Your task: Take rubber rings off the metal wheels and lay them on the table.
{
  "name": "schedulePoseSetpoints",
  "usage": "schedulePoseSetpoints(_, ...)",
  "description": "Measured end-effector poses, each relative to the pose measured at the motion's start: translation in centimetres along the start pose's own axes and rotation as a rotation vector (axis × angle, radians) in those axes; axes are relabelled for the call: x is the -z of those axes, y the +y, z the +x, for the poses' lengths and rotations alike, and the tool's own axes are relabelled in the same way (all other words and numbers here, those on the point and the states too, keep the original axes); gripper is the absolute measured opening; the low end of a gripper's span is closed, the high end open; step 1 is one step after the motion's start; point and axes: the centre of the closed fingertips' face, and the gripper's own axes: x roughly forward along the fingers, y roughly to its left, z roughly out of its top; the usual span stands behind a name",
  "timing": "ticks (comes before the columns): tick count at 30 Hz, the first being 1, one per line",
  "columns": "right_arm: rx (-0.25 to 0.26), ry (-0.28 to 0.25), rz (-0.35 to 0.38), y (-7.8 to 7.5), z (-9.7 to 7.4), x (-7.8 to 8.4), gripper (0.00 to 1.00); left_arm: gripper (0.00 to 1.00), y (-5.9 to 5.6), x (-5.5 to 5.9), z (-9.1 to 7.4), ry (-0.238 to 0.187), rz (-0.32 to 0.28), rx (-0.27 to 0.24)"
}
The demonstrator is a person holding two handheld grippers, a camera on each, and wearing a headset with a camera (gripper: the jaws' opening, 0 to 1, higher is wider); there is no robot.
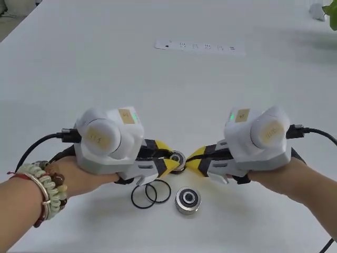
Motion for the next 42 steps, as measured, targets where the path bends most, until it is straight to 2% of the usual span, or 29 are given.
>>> schedulePoseSetpoints(3,0.002,0.002,0.001,0.0,0.0,0.0,0.0,0.14,0.0,0.0,0.0,0.002,0.008,-0.003)
schedulePoseSetpoints(5,0.001,0.001,0.074,-0.1,0.0,0.0,0.0,0.14,0.0,0.0,0.0,0.002,0.009,-0.004)
schedulePoseSetpoints(7,0.0,-0.017,0.176,-0.3,-0.1,0.0,0.0,0.14,0.0,0.0,0.0,0.003,0.011,-0.005)
schedulePoseSetpoints(8,-0.016,-0.026,0.252,-0.3,-0.1,0.0,0.0,0.14,0.0,0.0,0.0,0.002,0.012,-0.004)
schedulePoseSetpoints(10,-0.033,-0.055,0.354,-0.4,-0.2,-0.1,0.0,0.14,0.0,0.0,0.0,0.002,0.014,-0.004)
schedulePoseSetpoints(12,-0.061,-0.094,0.51,-0.6,-0.4,-0.1,0.0,0.14,0.0,0.0,0.0,0.002,0.015,-0.004)
schedulePoseSetpoints(13,-0.086,-0.119,0.616,-0.6,-0.5,-0.1,0.0,0.14,-0.1,0.0,0.0,0.001,0.016,-0.003)
schedulePoseSetpoints(17,-0.112,-0.178,0.766,-0.7,-0.7,0.1,0.0,0.14,-0.2,0.0,0.1,-0.002,0.018,0.0)
schedulePoseSetpoints(22,-0.135,-0.234,0.901,-0.5,-0.5,-0.2,0.0,0.14,-0.3,0.0,0.1,-0.003,0.022,0.003)
schedulePoseSetpoints(24,-0.151,-0.243,0.919,-0.6,-0.5,-0.1,0.0,0.14,-0.3,0.0,0.0,-0.001,0.027,0.001)
schedulePoseSetpoints(26,-0.162,-0.252,0.967,-0.5,-0.6,-0.2,0.0,0.14,-0.3,0.1,0.0,-0.001,0.029,0.001)
schedulePoseSetpoints(28,-0.174,-0.257,0.977,-0.4,-0.8,-0.3,0.0,0.14,-0.3,0.1,0.0,-0.001,0.03,0.001)
schedulePoseSetpoints(30,-0.214,-0.297,1.003,-0.3,-1.1,-1.1,0.0,0.14,-0.2,0.1,0.0,0.0,0.031,-0.001)
schedulePoseSetpoints(31,-0.223,-0.295,1.021,-0.1,-1.1,-1.3,0.0,0.14,-0.2,0.1,0.0,0.0,0.03,-0.004)
schedulePoseSetpoints(32,-0.206,-0.289,1.002,-0.1,-0.9,-1.2,0.0,0.14,-0.2,0.1,0.0,0.001,0.03,-0.003)
schedulePoseSetpoints(42,-0.227,-0.283,1.016,0.0,-1.1,-1.5,0.0,0.14,-0.2,0.1,-0.1,0.004,0.044,-0.01)
